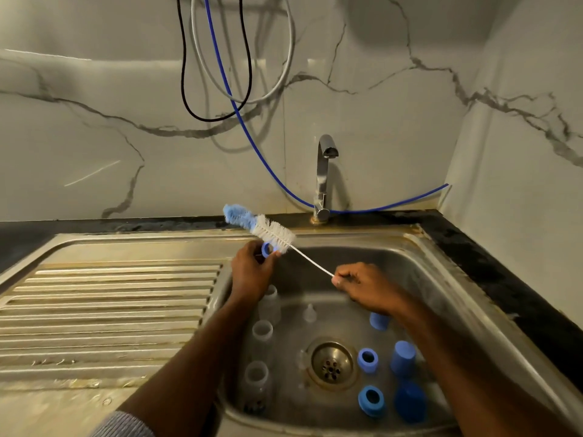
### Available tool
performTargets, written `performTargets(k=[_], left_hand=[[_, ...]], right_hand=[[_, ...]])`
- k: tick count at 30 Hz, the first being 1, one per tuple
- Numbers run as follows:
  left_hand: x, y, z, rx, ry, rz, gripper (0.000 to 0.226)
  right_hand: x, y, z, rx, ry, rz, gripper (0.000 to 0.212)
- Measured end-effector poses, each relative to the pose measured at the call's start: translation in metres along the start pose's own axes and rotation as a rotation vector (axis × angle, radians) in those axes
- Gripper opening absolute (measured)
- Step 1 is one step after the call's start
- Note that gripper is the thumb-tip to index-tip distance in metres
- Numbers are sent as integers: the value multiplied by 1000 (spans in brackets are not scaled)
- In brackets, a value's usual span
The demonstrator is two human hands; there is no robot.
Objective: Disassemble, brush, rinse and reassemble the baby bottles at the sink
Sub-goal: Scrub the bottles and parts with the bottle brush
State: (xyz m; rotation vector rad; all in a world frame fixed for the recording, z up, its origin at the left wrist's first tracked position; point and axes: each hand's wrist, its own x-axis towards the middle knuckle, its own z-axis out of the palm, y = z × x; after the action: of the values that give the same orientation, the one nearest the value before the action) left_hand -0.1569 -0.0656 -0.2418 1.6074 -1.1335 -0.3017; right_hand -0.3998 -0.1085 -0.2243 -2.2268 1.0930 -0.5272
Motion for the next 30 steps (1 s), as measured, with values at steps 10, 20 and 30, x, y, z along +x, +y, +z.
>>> performTargets(k=[10,20,30], left_hand=[[5,-1,-6,-94,52,-82,31],[4,1,-6,-133,76,-47,30],[7,0,-4,-120,62,-76,34]], right_hand=[[-5,-1,-10,8,-73,26,26],[-4,2,-12,59,-97,54,25],[2,-2,-2,41,-93,90,29]])
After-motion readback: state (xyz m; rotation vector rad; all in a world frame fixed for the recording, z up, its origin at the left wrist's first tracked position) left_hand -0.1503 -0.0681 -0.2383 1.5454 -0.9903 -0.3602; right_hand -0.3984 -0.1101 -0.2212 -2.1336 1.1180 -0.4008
